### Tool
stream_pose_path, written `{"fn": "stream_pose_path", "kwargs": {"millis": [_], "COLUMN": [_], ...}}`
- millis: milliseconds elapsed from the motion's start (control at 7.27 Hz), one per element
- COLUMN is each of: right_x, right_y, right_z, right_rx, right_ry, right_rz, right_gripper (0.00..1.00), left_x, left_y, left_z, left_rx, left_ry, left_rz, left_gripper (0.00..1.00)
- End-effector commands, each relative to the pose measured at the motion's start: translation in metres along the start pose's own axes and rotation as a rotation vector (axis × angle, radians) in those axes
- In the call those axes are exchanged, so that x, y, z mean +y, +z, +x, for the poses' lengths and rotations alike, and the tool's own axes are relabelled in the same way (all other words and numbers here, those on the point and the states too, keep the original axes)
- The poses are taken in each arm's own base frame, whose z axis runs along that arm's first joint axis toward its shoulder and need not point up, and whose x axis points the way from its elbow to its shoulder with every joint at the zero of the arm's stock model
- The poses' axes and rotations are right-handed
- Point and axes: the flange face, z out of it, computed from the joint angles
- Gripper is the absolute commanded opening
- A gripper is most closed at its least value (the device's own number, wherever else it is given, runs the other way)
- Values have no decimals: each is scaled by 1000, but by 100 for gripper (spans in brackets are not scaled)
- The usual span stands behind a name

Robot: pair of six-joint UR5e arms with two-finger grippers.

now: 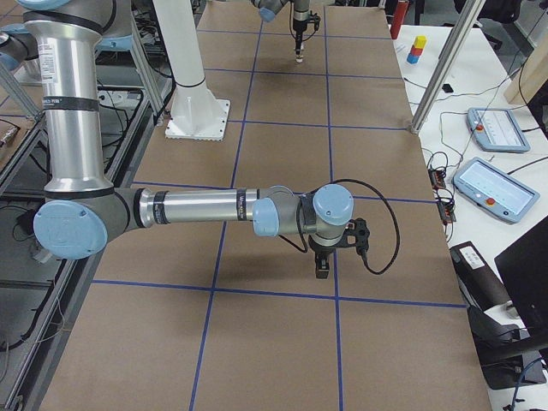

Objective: Assemble PPR valve and pipe with both arms
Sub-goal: 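Close the left gripper around the valve body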

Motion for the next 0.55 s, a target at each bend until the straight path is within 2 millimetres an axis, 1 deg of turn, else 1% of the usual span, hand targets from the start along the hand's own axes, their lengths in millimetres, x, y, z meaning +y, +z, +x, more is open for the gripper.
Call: {"fn": "stream_pose_path", "kwargs": {"millis": [0, 138, 275, 413], "right_x": [-1, -1, -1, -1], "right_y": [-1, -1, -1, -1], "right_z": [-1, -1, -1, -2], "right_rx": [0, 0, 0, 0], "right_ry": [-1, -3, -3, -4], "right_rz": [1, 2, 2, 3], "right_gripper": [99, 99, 99, 99], "left_x": [-1, -1, -3, -12], "left_y": [-2, -5, -16, -40], "left_z": [1, 4, 15, 42], "left_rx": [1, 3, -7, -27], "left_ry": [-1, -3, -11, -30], "left_rz": [2, 4, -6, -23], "left_gripper": [10, 0, 0, 0]}}
